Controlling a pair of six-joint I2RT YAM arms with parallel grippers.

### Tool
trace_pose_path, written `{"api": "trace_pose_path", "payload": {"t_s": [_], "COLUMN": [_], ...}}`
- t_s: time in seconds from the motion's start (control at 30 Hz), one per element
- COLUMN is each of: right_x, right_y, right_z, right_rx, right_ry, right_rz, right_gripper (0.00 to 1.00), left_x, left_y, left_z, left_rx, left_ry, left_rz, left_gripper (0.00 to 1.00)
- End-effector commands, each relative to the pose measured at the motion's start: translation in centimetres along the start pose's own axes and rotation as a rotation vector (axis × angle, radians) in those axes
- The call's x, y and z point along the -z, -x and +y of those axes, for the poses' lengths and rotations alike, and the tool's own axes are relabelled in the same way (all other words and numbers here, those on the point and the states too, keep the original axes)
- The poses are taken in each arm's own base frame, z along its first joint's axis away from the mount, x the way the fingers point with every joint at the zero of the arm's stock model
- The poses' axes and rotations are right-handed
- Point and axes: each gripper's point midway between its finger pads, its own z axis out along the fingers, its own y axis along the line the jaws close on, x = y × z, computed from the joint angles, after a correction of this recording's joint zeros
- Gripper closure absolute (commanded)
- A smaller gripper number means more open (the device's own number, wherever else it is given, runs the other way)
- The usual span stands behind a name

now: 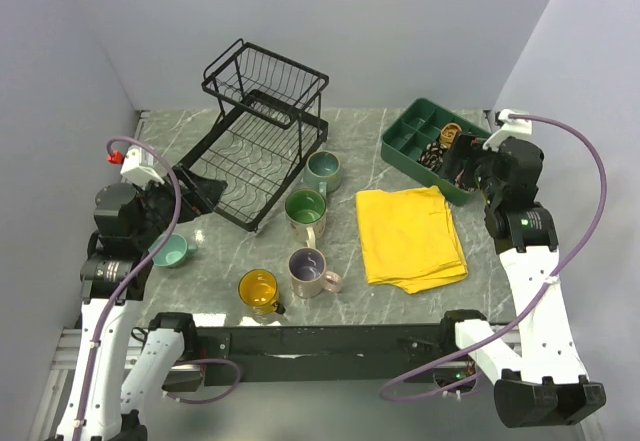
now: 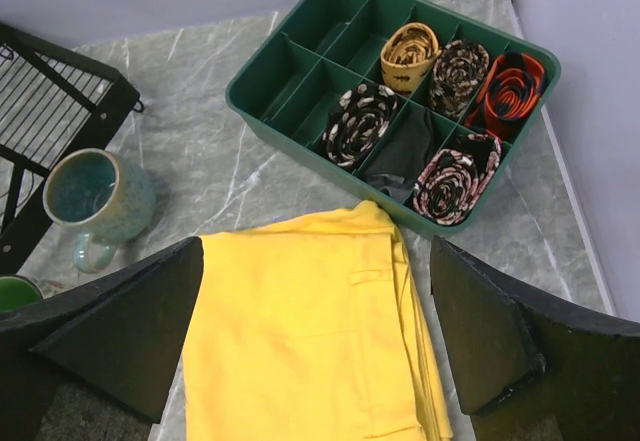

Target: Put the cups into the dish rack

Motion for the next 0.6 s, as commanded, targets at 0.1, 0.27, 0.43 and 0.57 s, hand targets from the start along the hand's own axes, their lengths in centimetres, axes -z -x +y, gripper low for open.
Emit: {"api": "trace_pose_path", "payload": {"t_s": [0.1, 0.27, 0.43, 0.57], "right_x": [-0.4, 0.3, 4.0, 6.2], "right_y": [1.3, 0.0, -3.6, -6.1], "right_z": [1.1, 5.2, 11.4, 15.2], "right_rx": [0.009, 0.146, 0.419, 0.521], "right_ry": [0.05, 0.316, 0.719, 0.964], "right_rz": [-0.041, -0.017, 0.026, 0.14], "right_gripper": [0.0, 0.0, 0.0, 0.0], "left_x": [0.4, 0.2, 0.1, -0.1], "left_y": [0.1, -0.4, -1.1, -2.0], "left_z": [-1.2, -1.4, -1.7, -1.9], "left_rx": [0.008, 0.022, 0.038, 0.056], "left_ry": [-0.051, -0.073, -0.095, -0.117], "left_rz": [-0.002, 0.026, 0.054, 0.098], "left_gripper": [0.04, 0.04, 0.04, 0.04]}}
